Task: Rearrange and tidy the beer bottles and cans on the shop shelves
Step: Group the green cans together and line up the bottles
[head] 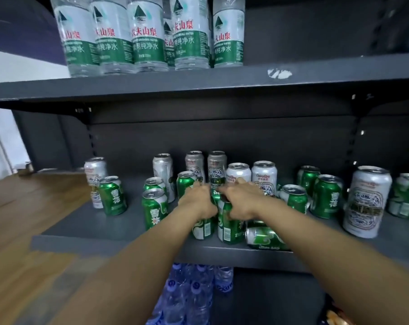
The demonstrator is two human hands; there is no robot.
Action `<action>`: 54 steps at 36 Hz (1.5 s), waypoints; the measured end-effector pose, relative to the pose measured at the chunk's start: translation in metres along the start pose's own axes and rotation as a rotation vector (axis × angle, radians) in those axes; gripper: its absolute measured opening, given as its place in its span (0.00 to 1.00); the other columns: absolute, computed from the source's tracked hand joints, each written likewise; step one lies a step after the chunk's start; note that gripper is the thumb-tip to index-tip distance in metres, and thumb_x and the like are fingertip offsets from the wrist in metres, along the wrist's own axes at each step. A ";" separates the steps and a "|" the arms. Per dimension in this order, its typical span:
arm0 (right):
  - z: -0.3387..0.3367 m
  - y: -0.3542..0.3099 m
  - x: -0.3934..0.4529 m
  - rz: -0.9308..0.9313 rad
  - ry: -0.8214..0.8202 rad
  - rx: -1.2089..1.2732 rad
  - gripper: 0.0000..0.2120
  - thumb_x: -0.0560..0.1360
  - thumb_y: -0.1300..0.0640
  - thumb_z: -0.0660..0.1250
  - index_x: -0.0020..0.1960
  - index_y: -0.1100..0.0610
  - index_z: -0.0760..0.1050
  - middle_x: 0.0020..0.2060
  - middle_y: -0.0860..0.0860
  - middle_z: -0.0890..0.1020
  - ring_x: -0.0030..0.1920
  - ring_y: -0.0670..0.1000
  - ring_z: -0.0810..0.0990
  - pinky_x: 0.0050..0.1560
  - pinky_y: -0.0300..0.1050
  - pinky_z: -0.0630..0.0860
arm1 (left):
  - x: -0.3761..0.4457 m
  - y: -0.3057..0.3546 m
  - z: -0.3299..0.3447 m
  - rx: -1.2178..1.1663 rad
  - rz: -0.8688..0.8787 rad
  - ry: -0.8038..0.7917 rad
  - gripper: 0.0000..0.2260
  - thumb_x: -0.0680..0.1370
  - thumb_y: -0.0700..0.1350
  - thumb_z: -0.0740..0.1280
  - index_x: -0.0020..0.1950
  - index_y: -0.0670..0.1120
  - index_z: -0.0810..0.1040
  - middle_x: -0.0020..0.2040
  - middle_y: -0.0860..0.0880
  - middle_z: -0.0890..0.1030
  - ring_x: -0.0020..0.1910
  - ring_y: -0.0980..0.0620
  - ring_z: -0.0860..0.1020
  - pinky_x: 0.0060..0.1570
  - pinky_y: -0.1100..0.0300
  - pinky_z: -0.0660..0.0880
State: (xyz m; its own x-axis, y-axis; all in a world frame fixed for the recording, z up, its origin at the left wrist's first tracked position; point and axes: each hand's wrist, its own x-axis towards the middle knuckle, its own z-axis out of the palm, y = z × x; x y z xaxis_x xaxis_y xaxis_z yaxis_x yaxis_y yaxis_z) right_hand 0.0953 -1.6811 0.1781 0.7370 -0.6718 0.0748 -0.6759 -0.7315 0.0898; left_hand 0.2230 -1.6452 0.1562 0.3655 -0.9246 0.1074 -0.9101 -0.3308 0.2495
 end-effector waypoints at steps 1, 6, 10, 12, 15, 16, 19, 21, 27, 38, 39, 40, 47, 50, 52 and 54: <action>-0.002 -0.001 -0.002 0.012 -0.016 0.007 0.37 0.73 0.54 0.69 0.77 0.49 0.55 0.73 0.52 0.65 0.71 0.55 0.62 0.68 0.51 0.64 | -0.002 -0.001 0.001 0.022 0.019 -0.017 0.32 0.73 0.43 0.68 0.75 0.47 0.60 0.72 0.45 0.61 0.70 0.43 0.63 0.64 0.49 0.71; -0.007 -0.007 -0.007 0.076 0.005 0.071 0.32 0.75 0.53 0.65 0.76 0.51 0.59 0.71 0.53 0.68 0.69 0.55 0.66 0.65 0.49 0.67 | -0.004 -0.007 -0.002 0.025 0.075 -0.036 0.32 0.73 0.46 0.67 0.75 0.46 0.59 0.71 0.44 0.62 0.71 0.43 0.61 0.66 0.48 0.68; -0.010 -0.008 -0.002 0.187 0.329 0.163 0.15 0.76 0.51 0.61 0.61 0.52 0.75 0.57 0.53 0.79 0.59 0.56 0.76 0.50 0.46 0.72 | 0.000 -0.011 -0.008 -0.040 0.100 -0.015 0.29 0.74 0.48 0.65 0.74 0.48 0.63 0.71 0.45 0.65 0.70 0.44 0.65 0.65 0.47 0.69; -0.017 -0.002 0.002 0.258 0.512 0.122 0.13 0.77 0.51 0.59 0.58 0.54 0.76 0.54 0.53 0.79 0.58 0.56 0.74 0.49 0.47 0.69 | 0.003 -0.013 -0.014 -0.080 0.104 0.089 0.25 0.76 0.51 0.64 0.72 0.49 0.66 0.69 0.46 0.69 0.67 0.45 0.68 0.62 0.49 0.71; -0.028 0.014 0.011 0.362 0.542 0.003 0.19 0.79 0.43 0.57 0.64 0.52 0.72 0.58 0.52 0.78 0.62 0.56 0.69 0.59 0.51 0.66 | 0.006 -0.020 -0.024 -0.109 0.086 0.280 0.22 0.77 0.55 0.62 0.69 0.49 0.71 0.66 0.46 0.73 0.64 0.45 0.71 0.59 0.51 0.71; -0.031 0.019 0.015 0.389 0.476 -0.027 0.23 0.78 0.40 0.56 0.67 0.52 0.70 0.60 0.53 0.77 0.64 0.56 0.68 0.61 0.52 0.64 | 0.007 -0.024 -0.028 -0.117 0.076 0.331 0.20 0.77 0.55 0.62 0.67 0.48 0.72 0.64 0.46 0.74 0.63 0.45 0.72 0.58 0.51 0.72; -0.036 0.031 0.028 0.432 0.231 -0.084 0.36 0.74 0.29 0.54 0.73 0.52 0.62 0.65 0.53 0.74 0.69 0.57 0.64 0.66 0.56 0.58 | 0.008 -0.040 -0.037 -0.137 0.023 0.415 0.17 0.78 0.53 0.62 0.64 0.48 0.75 0.60 0.46 0.75 0.60 0.45 0.73 0.55 0.52 0.71; -0.034 0.036 0.036 0.437 0.128 -0.131 0.40 0.71 0.26 0.54 0.73 0.52 0.62 0.66 0.53 0.74 0.70 0.57 0.63 0.68 0.58 0.55 | 0.010 -0.055 -0.042 -0.136 -0.017 0.450 0.15 0.78 0.53 0.62 0.62 0.48 0.76 0.59 0.47 0.76 0.60 0.46 0.73 0.55 0.53 0.70; -0.028 0.038 0.045 0.391 0.169 -0.142 0.27 0.71 0.30 0.61 0.59 0.50 0.72 0.57 0.49 0.77 0.63 0.53 0.68 0.65 0.55 0.57 | 0.016 -0.099 -0.055 -0.178 -0.161 0.495 0.12 0.78 0.51 0.62 0.59 0.48 0.77 0.59 0.45 0.76 0.60 0.44 0.72 0.55 0.51 0.71; -0.091 -0.007 0.053 0.339 0.726 0.344 0.28 0.69 0.43 0.74 0.64 0.52 0.70 0.57 0.59 0.77 0.55 0.63 0.78 0.52 0.49 0.74 | 0.051 -0.196 -0.105 -0.128 -0.260 0.654 0.14 0.77 0.48 0.64 0.60 0.46 0.77 0.59 0.41 0.75 0.60 0.40 0.71 0.55 0.50 0.70; -0.093 -0.014 0.059 0.316 0.773 0.388 0.30 0.68 0.45 0.75 0.65 0.52 0.69 0.59 0.59 0.76 0.56 0.63 0.77 0.54 0.50 0.73 | 0.056 -0.207 -0.110 -0.092 -0.274 0.656 0.15 0.77 0.49 0.64 0.61 0.44 0.76 0.60 0.40 0.74 0.60 0.39 0.71 0.56 0.49 0.70; -0.093 -0.023 0.066 0.292 0.822 0.441 0.31 0.67 0.47 0.77 0.65 0.53 0.69 0.61 0.58 0.74 0.58 0.62 0.76 0.56 0.50 0.72 | 0.061 -0.217 -0.115 -0.059 -0.286 0.659 0.17 0.77 0.50 0.63 0.62 0.42 0.76 0.60 0.39 0.74 0.61 0.38 0.70 0.57 0.49 0.69; -0.090 -0.113 0.149 0.148 0.966 0.943 0.30 0.64 0.54 0.80 0.62 0.54 0.72 0.55 0.50 0.79 0.56 0.50 0.78 0.60 0.49 0.76 | 0.102 -0.308 -0.136 0.068 -0.298 0.389 0.35 0.75 0.69 0.58 0.66 0.40 0.73 0.68 0.37 0.69 0.68 0.37 0.66 0.66 0.47 0.64; -0.095 -0.153 0.187 0.153 0.872 1.002 0.24 0.66 0.58 0.79 0.56 0.54 0.71 0.50 0.50 0.78 0.52 0.50 0.78 0.50 0.39 0.75 | 0.117 -0.339 -0.137 -0.061 -0.133 0.125 0.44 0.68 0.75 0.56 0.70 0.41 0.71 0.70 0.39 0.71 0.69 0.39 0.68 0.67 0.50 0.66; -0.094 -0.176 0.208 0.181 0.772 0.964 0.24 0.67 0.59 0.78 0.57 0.56 0.71 0.49 0.49 0.76 0.50 0.50 0.77 0.42 0.34 0.69 | 0.125 -0.352 -0.134 -0.197 -0.016 0.021 0.38 0.71 0.68 0.64 0.73 0.44 0.68 0.71 0.43 0.71 0.69 0.43 0.69 0.68 0.55 0.66; -0.089 -0.191 0.228 0.202 0.674 0.862 0.26 0.66 0.56 0.79 0.58 0.56 0.71 0.49 0.49 0.77 0.50 0.51 0.77 0.43 0.36 0.68 | 0.132 -0.361 -0.132 -0.241 0.036 -0.020 0.37 0.71 0.62 0.70 0.74 0.46 0.66 0.71 0.45 0.70 0.69 0.45 0.70 0.67 0.56 0.67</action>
State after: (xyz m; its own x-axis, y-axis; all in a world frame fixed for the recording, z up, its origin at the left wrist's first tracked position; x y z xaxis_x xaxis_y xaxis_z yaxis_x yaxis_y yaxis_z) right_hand 0.3926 -1.6843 0.2662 0.2879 -0.7783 0.5580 -0.3682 -0.6279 -0.6857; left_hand 0.6251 -1.6227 0.2071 0.3273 -0.9394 0.1018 -0.8489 -0.2450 0.4683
